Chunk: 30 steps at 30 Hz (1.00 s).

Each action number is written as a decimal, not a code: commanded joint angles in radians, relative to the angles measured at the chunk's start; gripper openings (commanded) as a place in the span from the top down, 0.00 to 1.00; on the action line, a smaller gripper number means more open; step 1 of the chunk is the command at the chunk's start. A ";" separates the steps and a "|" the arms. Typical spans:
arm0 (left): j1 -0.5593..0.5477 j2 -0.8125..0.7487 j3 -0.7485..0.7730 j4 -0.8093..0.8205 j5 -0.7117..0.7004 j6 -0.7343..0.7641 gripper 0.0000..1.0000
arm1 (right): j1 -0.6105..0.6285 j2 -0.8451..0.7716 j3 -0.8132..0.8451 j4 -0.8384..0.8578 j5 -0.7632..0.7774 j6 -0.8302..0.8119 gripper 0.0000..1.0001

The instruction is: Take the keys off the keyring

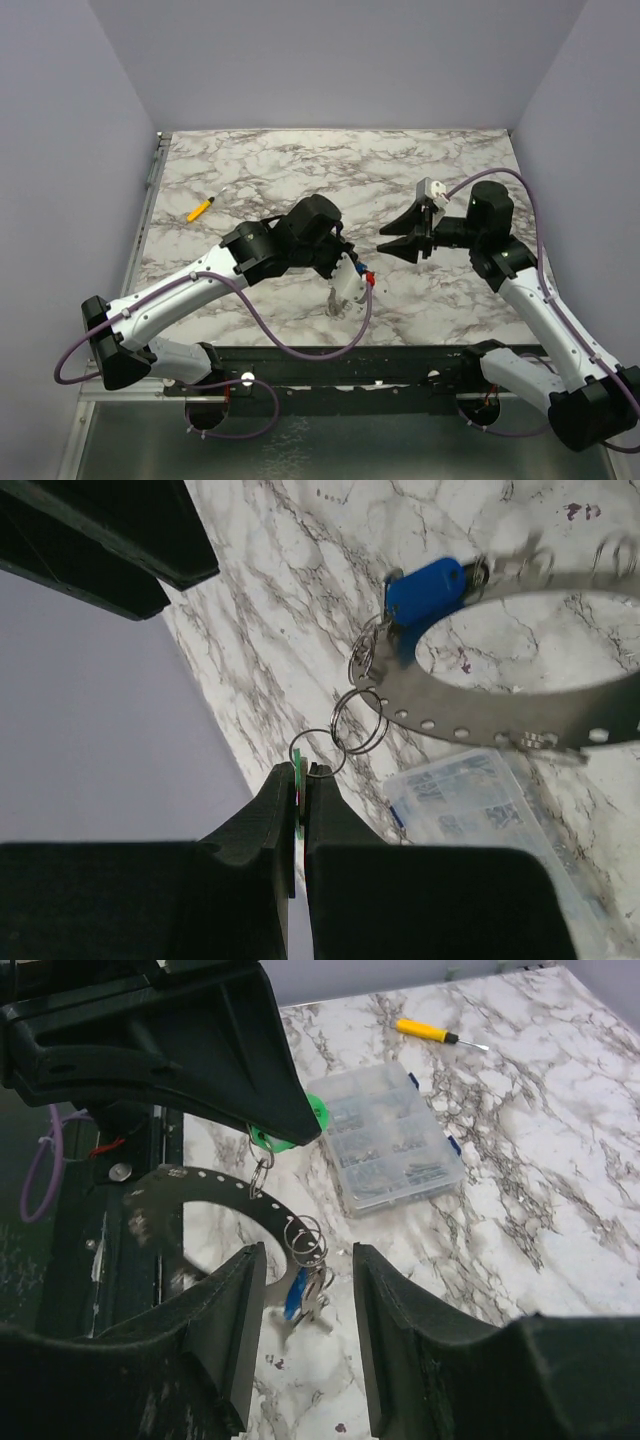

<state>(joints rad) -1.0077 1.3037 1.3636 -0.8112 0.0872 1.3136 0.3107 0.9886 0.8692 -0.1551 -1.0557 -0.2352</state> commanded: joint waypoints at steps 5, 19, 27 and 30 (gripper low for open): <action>-0.019 0.017 0.039 0.049 0.039 -0.055 1.00 | 0.076 0.028 -0.024 0.072 0.018 -0.001 0.53; -0.019 0.068 0.081 0.073 0.054 -0.122 1.00 | 0.180 0.064 -0.074 0.128 0.122 -0.053 0.59; -0.020 0.080 0.095 0.076 0.078 -0.139 1.00 | 0.220 0.084 -0.071 0.140 0.142 -0.073 0.63; -0.020 0.081 0.095 0.077 0.083 -0.137 1.00 | 0.224 0.093 -0.071 0.160 0.160 -0.057 0.66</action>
<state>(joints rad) -1.0229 1.3785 1.4193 -0.7647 0.1303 1.1896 0.5247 1.0653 0.8021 -0.0414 -0.9379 -0.2901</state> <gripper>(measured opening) 0.050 0.355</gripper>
